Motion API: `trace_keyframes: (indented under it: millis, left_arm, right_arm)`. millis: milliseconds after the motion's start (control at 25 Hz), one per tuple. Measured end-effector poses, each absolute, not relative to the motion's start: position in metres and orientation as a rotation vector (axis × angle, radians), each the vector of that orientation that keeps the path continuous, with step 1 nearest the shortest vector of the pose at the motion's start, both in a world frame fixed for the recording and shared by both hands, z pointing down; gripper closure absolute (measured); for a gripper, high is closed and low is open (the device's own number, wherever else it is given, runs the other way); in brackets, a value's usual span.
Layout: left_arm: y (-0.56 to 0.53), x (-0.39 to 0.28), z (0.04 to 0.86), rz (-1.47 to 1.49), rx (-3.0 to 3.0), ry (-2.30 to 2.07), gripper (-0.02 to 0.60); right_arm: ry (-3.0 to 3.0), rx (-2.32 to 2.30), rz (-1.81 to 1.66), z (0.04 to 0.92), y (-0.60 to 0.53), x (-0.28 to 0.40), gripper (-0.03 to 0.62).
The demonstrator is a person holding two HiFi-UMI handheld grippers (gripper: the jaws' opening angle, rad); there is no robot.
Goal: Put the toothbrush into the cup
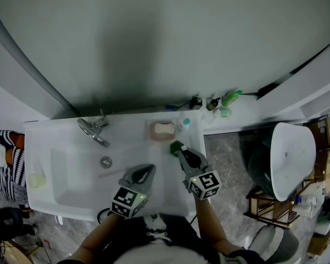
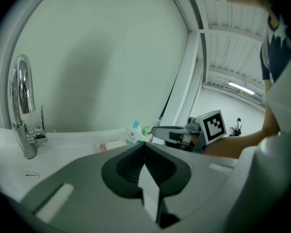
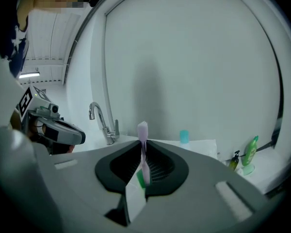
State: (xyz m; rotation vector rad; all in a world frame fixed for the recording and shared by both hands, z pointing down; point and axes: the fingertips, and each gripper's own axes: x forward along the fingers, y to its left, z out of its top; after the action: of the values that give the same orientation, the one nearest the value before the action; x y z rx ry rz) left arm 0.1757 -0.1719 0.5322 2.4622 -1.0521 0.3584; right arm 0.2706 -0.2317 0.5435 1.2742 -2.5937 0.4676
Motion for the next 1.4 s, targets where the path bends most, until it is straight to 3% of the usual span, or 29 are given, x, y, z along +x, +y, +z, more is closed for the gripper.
trace_keyframes:
  millis: [480, 1400]
  left_arm:
    - [-0.173, 0.179, 0.53, 0.345, 2.47, -1.028, 0.581]
    - [-0.169, 0.182, 0.529, 0.346, 2.477, -1.019, 0.581]
  right_arm:
    - [-2.601, 1.308, 0.727, 0.562, -0.226, 0.28, 0.546]
    - [-2.483, 1.339, 0.62, 0.578, -0.223, 0.296, 0.533]
